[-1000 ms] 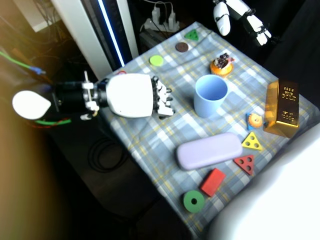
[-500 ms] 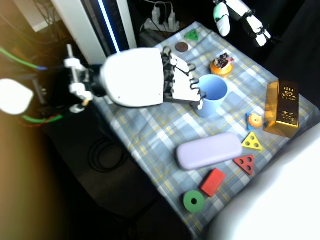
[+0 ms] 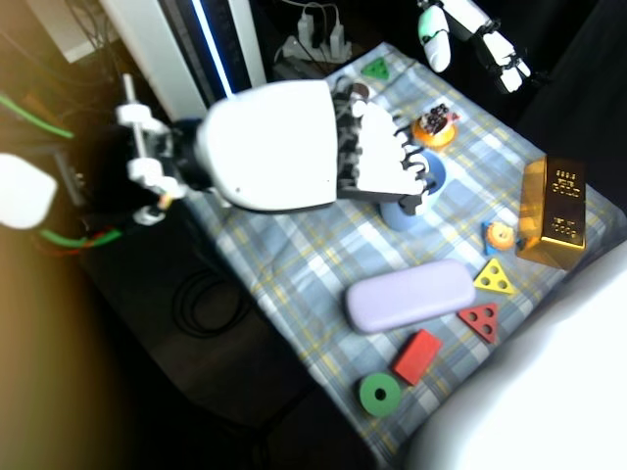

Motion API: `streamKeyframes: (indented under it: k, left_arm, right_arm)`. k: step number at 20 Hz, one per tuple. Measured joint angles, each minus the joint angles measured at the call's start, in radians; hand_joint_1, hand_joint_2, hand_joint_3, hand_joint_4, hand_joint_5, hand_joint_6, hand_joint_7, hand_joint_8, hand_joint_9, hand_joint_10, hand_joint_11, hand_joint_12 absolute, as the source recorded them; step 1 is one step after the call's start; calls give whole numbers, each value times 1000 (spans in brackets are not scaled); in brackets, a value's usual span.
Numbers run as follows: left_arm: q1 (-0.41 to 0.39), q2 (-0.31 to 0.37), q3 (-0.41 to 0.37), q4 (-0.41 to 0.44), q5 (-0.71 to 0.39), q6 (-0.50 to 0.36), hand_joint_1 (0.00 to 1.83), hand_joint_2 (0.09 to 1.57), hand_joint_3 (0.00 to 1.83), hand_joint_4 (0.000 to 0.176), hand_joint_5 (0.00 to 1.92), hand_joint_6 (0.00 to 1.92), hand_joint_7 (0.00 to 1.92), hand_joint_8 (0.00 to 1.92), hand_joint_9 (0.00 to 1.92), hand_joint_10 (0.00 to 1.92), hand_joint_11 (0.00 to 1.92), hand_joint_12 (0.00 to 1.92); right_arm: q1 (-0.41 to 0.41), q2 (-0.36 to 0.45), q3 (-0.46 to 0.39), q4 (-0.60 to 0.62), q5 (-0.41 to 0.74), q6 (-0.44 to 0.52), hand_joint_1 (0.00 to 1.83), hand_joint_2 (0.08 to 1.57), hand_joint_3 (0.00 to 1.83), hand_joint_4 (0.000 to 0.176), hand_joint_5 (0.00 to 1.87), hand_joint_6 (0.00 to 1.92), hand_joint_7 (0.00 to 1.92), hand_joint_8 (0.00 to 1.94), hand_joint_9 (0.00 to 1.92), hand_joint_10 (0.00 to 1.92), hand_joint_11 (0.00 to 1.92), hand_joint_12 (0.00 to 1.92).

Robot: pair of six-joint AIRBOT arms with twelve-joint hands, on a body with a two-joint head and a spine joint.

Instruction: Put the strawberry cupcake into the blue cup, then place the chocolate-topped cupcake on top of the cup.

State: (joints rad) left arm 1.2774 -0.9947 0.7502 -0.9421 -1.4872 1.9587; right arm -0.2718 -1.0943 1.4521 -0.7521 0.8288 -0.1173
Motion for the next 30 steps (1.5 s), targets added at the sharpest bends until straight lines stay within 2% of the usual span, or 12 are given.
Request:
streamKeyframes:
  k: [1,2,4,7,8,9,14,15,18,27,28,30]
  left_arm:
    - [0,0,0,-1,3,0,0,991,3,71,216,1,199,1,142,7,19,8]
    - [0,0,0,0,5,0,0,992,3,74,226,6,201,2,151,10,31,13]
    - [-4,0,0,0,7,1,0,973,0,95,205,0,188,0,124,1,3,1]
    - [-18,0,10,17,10,0,0,993,5,67,230,10,190,4,117,11,1,0]
    - [-23,0,13,19,11,1,0,1014,14,59,238,12,187,2,116,10,4,2]
    - [-28,0,13,18,12,-1,0,1004,8,81,232,8,184,1,127,13,25,11]
    - [-28,0,14,22,14,0,0,992,0,67,232,4,180,4,125,6,20,8]
    - [-28,0,14,23,14,0,0,995,1,68,237,6,184,5,135,9,23,9]
    - [-27,0,14,22,14,0,0,981,0,75,236,4,198,9,156,14,10,4]
    - [-27,1,11,23,14,0,0,977,0,83,250,6,207,5,166,8,27,11]
    - [-27,1,11,23,14,0,0,989,4,78,245,3,203,3,152,2,5,1]
    - [-27,1,11,22,15,0,0,987,2,83,261,8,232,12,182,12,16,7]
  right_arm:
    - [8,-12,11,-3,-3,0,993,1119,7,167,940,985,921,1,969,155,613,1347]
    - [16,-20,20,0,-3,0,887,1080,0,0,750,369,984,11,1007,585,766,1468]
    - [28,-38,31,7,0,0,868,1079,0,0,834,36,1030,598,1114,1351,1120,1586]
    - [32,-74,51,-8,0,0,809,1105,2,0,864,2,878,67,736,530,417,1515]
    - [32,-79,53,-9,0,0,990,1102,0,130,1015,676,908,13,756,224,214,1512]
    - [33,-87,58,-10,0,0,1004,1108,0,167,991,902,938,7,792,140,177,1532]
    - [40,-116,78,-20,0,0,1049,1061,3,176,1087,793,897,710,647,1482,426,1919]
    - [44,-117,82,-18,0,0,1066,1061,1,131,1092,788,821,554,550,1067,241,1806]
    - [45,-117,87,-24,0,0,1013,1111,0,174,973,983,893,22,852,145,543,1020]
    - [47,-145,110,-33,-14,0,1006,1117,1,176,952,1017,872,4,893,17,587,943]
    - [47,-148,111,-31,-14,0,943,1032,0,21,869,403,759,0,692,3,360,940]
    - [47,-153,116,-39,-14,0,953,1000,0,0,901,41,733,0,638,0,220,943]
